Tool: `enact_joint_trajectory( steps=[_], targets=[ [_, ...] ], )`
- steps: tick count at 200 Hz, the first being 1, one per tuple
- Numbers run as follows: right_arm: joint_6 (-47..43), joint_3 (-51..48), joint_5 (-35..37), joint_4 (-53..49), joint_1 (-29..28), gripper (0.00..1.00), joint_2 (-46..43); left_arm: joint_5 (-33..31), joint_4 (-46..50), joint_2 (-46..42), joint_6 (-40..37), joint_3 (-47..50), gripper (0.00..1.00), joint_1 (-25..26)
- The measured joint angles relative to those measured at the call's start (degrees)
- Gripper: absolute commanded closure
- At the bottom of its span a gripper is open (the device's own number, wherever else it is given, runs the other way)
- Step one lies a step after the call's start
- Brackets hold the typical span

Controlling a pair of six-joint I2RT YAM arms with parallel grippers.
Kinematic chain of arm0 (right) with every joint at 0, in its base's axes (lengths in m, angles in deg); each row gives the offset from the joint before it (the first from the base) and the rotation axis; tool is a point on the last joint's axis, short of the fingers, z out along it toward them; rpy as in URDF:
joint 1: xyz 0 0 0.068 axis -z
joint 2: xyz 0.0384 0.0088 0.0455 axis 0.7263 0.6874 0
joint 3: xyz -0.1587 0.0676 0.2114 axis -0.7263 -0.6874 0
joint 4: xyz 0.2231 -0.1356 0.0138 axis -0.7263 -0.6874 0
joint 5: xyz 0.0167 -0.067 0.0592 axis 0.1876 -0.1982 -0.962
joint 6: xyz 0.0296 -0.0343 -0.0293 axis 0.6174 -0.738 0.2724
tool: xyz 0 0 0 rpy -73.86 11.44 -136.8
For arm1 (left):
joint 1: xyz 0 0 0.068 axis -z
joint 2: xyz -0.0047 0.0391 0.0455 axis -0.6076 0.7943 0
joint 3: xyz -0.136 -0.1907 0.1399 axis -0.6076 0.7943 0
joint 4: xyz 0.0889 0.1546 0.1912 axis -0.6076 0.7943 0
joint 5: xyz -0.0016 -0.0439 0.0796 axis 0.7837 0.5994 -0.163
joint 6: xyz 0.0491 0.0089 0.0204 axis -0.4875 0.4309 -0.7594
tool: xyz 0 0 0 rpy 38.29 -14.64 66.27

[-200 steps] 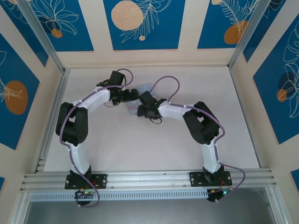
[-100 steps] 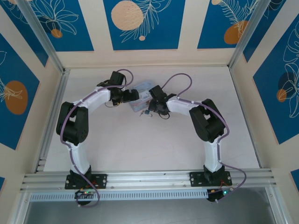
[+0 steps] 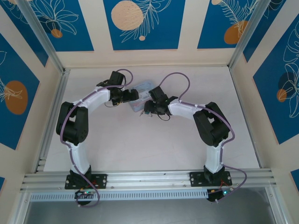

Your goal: Unlock the padlock with the key

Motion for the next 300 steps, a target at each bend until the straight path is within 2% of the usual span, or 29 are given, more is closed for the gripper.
enact_joint_trajectory(
  steps=[29, 50, 79, 105, 187, 195, 208, 228, 243, 246, 282, 300],
  targets=[
    [-2.91, 1.51, 1.22, -2.49, -0.94, 0.51, 2.38, 0.00, 0.00, 0.00, 0.02, 0.00, 0.01, -0.07],
    [-4.68, 3.98, 2.51, -4.81, -1.33, 0.57, 5.14, 0.00, 0.02, 0.00, 0.02, 0.00, 0.01, -0.07],
    [-6.40, 5.55, 4.22, -6.34, -1.68, 0.72, 6.19, 0.00, 0.02, 0.00, 0.04, 0.00, 0.01, -0.07],
    [-6.67, 5.01, 5.53, -6.05, -1.79, 0.75, 5.95, 0.00, 0.02, 0.00, 0.07, 0.00, 0.01, -0.07],
    [-3.23, -13.99, 8.63, -5.90, 1.99, 0.76, -8.92, 0.00, -0.04, -0.04, 0.22, 0.00, 0.01, -0.07],
    [-2.43, -15.91, 8.81, -6.51, 2.49, 0.73, -10.80, 0.02, -0.04, -0.13, 0.24, 0.04, 0.01, -0.07],
    [-0.92, -19.41, 8.81, -7.67, 3.15, 0.61, -14.51, 0.02, -0.09, -0.63, 0.24, 0.35, 0.01, -0.07],
    [0.72, -23.91, 8.68, -10.34, 4.09, 0.31, -22.14, 0.04, -0.24, -2.54, 0.24, 1.55, 0.01, -0.07],
    [1.07, -24.70, 8.39, -11.85, 5.11, 0.19, -28.79, 0.04, -0.33, -4.87, 0.22, 2.73, 0.01, -0.07],
    [1.09, -24.68, 8.28, -11.87, 5.25, 0.13, -30.08, 0.04, -0.33, -5.49, 0.22, 2.99, 0.01, -0.07],
    [1.05, -23.17, 7.23, -12.22, 10.36, 0.02, -41.22, -1.36, -1.49, -14.62, -0.17, 7.54, 0.01, -0.09],
    [-0.04, -22.47, 7.34, -12.22, 13.53, 0.01, -44.04, -4.13, -3.32, -20.24, -1.33, 11.34, 0.00, -0.09]
  ],
)
